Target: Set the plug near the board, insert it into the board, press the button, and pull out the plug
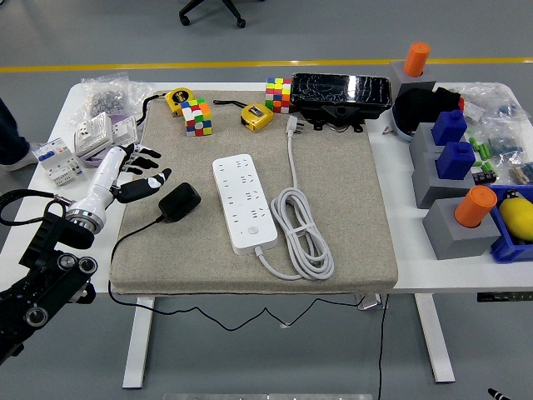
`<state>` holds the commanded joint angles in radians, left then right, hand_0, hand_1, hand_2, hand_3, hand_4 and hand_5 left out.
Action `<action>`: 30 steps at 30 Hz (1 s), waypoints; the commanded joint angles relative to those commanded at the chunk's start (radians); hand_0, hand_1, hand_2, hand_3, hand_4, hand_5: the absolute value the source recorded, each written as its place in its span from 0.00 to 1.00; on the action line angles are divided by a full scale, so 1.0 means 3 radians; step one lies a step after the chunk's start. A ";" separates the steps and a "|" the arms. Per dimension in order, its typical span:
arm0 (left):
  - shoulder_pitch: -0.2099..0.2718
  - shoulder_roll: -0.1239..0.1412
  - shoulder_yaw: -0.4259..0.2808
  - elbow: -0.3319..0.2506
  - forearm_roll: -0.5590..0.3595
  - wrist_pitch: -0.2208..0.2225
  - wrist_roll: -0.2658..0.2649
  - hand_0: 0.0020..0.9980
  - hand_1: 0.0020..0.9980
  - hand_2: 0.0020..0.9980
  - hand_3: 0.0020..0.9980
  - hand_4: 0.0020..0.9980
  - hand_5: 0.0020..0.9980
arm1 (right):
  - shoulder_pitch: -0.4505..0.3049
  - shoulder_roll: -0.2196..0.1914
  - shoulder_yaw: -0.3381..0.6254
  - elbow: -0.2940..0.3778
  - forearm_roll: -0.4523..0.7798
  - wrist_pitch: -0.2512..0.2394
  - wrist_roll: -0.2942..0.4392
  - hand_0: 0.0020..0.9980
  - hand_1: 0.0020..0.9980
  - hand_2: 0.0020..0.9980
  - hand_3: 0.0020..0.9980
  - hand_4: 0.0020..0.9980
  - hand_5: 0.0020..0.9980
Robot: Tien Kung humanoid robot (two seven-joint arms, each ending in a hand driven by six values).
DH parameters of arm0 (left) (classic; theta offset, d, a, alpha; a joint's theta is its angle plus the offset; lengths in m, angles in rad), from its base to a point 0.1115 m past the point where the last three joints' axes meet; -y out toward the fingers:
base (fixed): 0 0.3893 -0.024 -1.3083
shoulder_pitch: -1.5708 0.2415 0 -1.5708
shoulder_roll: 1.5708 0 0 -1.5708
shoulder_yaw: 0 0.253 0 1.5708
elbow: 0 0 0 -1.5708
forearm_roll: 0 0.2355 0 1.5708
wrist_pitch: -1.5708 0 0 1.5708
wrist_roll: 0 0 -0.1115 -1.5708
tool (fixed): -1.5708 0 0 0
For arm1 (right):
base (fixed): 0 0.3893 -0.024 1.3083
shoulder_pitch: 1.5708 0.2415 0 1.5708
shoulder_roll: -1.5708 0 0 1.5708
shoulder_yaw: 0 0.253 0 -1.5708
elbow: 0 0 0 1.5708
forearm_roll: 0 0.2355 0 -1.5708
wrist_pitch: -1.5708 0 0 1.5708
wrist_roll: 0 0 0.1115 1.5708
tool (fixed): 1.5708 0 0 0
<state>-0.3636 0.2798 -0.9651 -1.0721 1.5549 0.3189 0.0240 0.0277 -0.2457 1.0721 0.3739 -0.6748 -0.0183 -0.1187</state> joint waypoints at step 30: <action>-0.0131 -0.0119 0.0415 0.0235 0.0120 0.0155 0.0086 0.59 0.53 0.52 0.59 0.92 0.16 | -0.0013 0.0017 0.0028 0.0002 -0.0006 -0.0003 0.0005 0.55 0.65 0.67 0.57 0.91 0.43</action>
<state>-0.4028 0.2441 -0.8406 -1.0016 1.5908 0.3654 0.0497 0.0237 -0.2406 1.0805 0.3745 -0.6766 -0.0192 -0.1173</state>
